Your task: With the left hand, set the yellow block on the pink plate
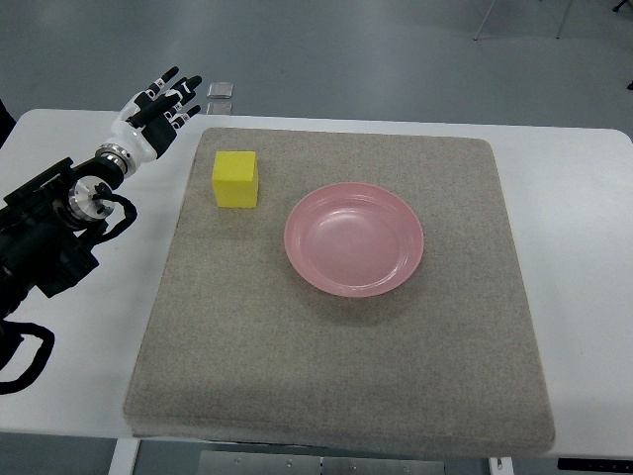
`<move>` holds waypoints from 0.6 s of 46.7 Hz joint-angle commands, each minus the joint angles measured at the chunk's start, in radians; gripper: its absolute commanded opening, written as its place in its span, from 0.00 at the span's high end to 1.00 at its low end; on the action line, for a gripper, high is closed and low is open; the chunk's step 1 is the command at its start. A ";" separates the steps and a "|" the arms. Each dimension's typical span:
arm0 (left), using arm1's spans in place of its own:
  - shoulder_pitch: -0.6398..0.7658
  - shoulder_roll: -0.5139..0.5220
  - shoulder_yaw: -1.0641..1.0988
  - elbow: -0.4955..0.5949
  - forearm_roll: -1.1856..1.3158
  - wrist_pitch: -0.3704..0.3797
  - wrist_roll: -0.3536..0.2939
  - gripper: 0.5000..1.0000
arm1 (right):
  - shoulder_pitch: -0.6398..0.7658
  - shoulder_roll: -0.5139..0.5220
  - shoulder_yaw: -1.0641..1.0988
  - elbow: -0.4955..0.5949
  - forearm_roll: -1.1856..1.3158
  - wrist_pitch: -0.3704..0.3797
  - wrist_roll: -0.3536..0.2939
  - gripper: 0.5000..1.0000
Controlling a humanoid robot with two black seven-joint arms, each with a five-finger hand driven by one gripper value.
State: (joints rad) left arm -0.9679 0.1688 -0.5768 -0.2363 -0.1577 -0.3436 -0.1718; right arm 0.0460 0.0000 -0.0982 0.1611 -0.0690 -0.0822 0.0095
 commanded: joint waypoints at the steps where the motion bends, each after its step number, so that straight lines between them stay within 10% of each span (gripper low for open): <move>1: 0.000 0.000 0.002 0.000 0.000 0.000 0.000 0.02 | 0.000 0.000 0.000 0.000 0.000 0.001 0.000 0.15; 28: 0.000 0.000 0.012 0.000 0.012 0.000 -0.015 0.02 | 0.000 0.000 0.000 0.000 0.000 0.001 0.000 0.15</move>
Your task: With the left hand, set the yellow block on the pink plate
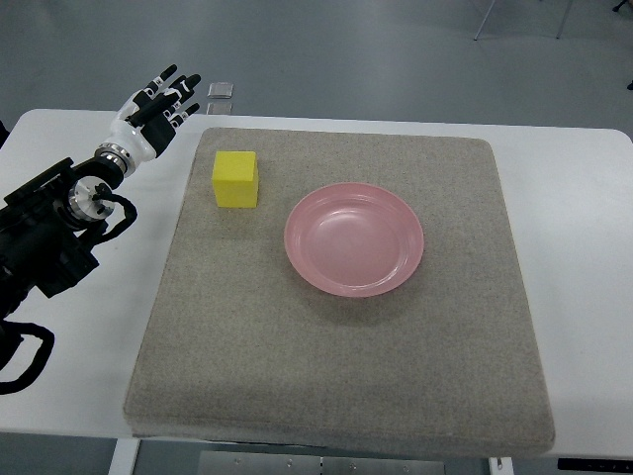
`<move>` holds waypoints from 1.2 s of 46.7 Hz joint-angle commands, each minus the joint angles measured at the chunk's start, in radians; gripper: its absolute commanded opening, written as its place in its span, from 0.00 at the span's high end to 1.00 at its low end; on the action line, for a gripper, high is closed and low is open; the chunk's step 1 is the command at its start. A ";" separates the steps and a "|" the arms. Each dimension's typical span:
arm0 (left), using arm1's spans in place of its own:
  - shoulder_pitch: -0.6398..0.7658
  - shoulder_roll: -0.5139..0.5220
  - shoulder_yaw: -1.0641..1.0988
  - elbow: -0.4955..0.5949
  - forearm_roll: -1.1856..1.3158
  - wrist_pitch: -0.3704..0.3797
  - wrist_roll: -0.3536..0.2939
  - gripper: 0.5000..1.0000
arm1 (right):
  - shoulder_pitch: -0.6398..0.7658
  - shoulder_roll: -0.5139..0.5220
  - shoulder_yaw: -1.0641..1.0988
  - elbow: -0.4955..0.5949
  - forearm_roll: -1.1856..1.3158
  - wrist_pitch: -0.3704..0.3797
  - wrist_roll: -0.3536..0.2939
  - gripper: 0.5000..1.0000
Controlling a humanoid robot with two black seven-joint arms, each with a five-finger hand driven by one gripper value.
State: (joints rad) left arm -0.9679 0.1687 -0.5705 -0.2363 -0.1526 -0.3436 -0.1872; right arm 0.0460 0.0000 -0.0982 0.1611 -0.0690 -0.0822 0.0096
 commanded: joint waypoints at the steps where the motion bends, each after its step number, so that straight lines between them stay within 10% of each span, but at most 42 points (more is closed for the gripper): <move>1: 0.000 0.002 0.008 0.000 0.007 0.000 0.000 0.02 | 0.000 0.000 0.000 0.000 0.000 0.001 0.000 0.15; 56: -0.100 0.288 0.213 -0.305 0.528 -0.160 0.028 0.02 | 0.000 0.000 0.000 0.000 0.000 -0.001 0.000 0.15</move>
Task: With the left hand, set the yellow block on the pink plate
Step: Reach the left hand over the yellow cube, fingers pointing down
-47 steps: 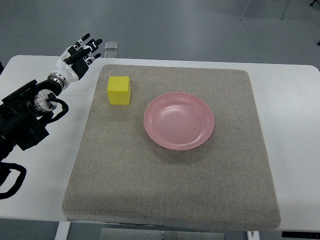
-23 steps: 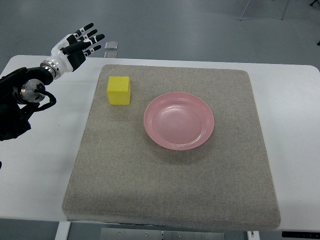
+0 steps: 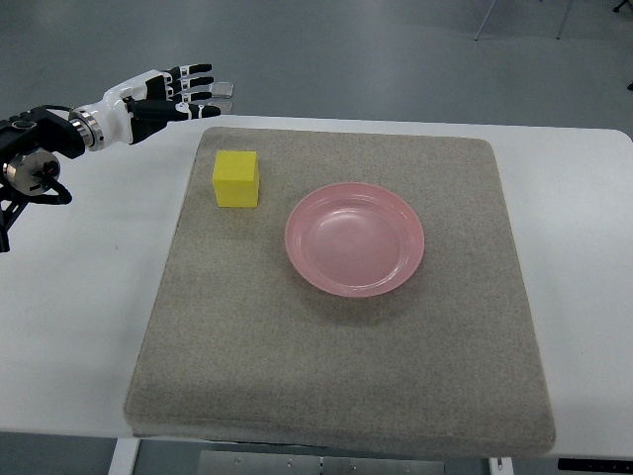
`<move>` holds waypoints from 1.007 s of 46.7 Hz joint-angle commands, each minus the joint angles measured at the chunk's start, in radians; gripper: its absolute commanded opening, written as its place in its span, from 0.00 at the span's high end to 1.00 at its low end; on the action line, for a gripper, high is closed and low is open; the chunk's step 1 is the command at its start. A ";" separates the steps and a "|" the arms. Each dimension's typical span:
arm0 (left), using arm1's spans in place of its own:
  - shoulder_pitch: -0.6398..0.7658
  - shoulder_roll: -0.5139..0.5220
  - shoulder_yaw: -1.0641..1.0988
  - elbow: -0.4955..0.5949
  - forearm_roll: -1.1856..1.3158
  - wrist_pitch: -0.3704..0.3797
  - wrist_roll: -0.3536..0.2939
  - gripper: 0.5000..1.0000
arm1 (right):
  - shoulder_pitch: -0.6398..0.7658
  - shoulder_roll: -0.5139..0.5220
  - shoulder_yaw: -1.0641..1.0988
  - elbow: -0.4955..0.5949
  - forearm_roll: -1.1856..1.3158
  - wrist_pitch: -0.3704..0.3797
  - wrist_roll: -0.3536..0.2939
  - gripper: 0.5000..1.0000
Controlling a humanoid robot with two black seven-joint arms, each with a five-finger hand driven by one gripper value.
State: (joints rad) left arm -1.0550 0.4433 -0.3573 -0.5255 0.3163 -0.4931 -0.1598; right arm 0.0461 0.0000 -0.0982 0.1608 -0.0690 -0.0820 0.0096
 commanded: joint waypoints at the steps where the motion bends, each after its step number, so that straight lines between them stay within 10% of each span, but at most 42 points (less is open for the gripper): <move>1: -0.014 0.020 0.000 -0.027 0.075 -0.010 0.000 0.02 | 0.000 0.000 0.000 0.000 0.000 -0.001 0.000 0.15; 18: -0.049 0.140 0.000 -0.272 0.349 -0.027 -0.001 0.02 | 0.000 0.000 0.000 0.000 0.000 -0.001 0.000 0.15; 47: -0.083 0.058 -0.003 -0.277 0.879 0.039 -0.038 0.05 | 0.000 0.000 0.000 0.000 0.000 0.001 0.000 0.15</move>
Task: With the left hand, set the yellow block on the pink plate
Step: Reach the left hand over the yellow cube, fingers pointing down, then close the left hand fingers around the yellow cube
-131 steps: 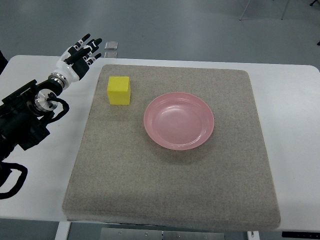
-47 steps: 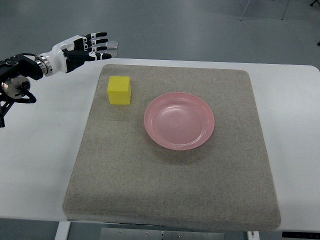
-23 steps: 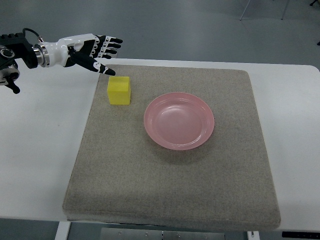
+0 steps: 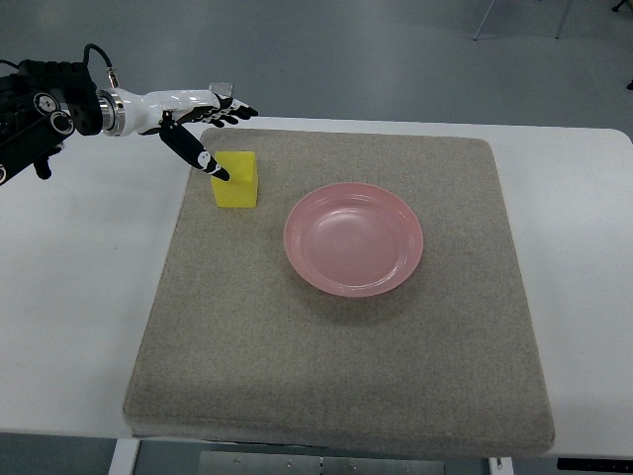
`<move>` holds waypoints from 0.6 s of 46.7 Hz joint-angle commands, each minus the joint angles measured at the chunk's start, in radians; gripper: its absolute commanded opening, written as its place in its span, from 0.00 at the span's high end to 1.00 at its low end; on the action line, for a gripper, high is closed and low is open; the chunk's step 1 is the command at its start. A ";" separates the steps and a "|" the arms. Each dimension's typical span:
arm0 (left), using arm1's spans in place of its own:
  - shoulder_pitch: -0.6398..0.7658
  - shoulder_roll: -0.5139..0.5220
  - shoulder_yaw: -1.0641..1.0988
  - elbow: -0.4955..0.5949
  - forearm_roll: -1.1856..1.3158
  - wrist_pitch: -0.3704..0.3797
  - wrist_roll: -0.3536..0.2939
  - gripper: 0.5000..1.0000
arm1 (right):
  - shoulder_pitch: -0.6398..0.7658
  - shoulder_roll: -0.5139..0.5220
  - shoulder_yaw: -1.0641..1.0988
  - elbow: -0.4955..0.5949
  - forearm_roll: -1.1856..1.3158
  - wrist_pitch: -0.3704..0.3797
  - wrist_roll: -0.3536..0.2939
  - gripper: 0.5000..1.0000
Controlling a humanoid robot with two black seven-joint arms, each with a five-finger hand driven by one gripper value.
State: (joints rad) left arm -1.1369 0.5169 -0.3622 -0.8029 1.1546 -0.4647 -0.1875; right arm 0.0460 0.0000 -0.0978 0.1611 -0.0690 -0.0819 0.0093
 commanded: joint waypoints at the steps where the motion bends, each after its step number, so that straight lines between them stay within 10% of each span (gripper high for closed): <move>1: -0.001 -0.020 0.002 0.001 0.056 0.011 -0.016 0.05 | 0.000 0.000 0.000 0.000 0.000 0.001 0.001 0.15; 28: 0.016 -0.072 0.006 0.037 0.329 0.092 -0.128 0.07 | 0.000 0.000 0.001 0.000 0.000 0.001 0.000 0.15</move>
State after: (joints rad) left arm -1.1229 0.4497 -0.3559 -0.7798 1.4842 -0.3733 -0.3170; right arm 0.0461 0.0000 -0.0977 0.1611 -0.0690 -0.0820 0.0096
